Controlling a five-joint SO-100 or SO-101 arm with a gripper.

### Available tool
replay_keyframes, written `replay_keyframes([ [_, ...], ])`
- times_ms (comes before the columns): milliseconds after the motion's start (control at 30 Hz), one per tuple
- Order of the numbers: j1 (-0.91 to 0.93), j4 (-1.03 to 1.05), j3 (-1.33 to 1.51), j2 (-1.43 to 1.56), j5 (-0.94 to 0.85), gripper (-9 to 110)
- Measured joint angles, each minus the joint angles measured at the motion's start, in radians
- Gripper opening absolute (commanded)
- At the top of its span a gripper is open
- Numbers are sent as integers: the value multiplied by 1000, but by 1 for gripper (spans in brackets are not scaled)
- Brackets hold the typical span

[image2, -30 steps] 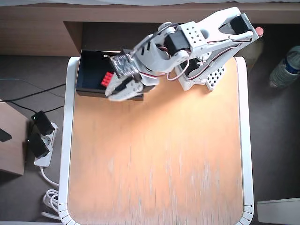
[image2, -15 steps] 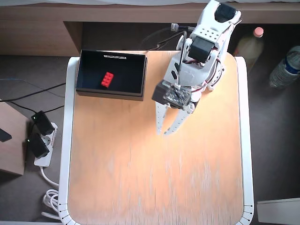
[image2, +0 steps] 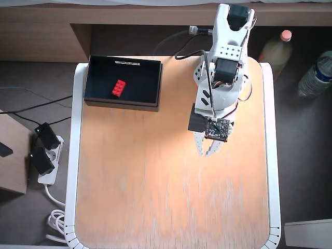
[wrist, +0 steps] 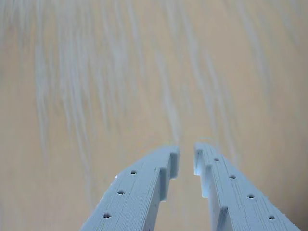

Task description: Grasp a lego block and put it in the bin.

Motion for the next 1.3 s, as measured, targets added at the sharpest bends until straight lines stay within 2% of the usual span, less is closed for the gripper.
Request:
replay_keyframes([
  [567,-104,2,308,127,-11,0],
  [967,-107,3,319,127,-121,0],
  [1300,-123,150,319,127,-176,0],
])
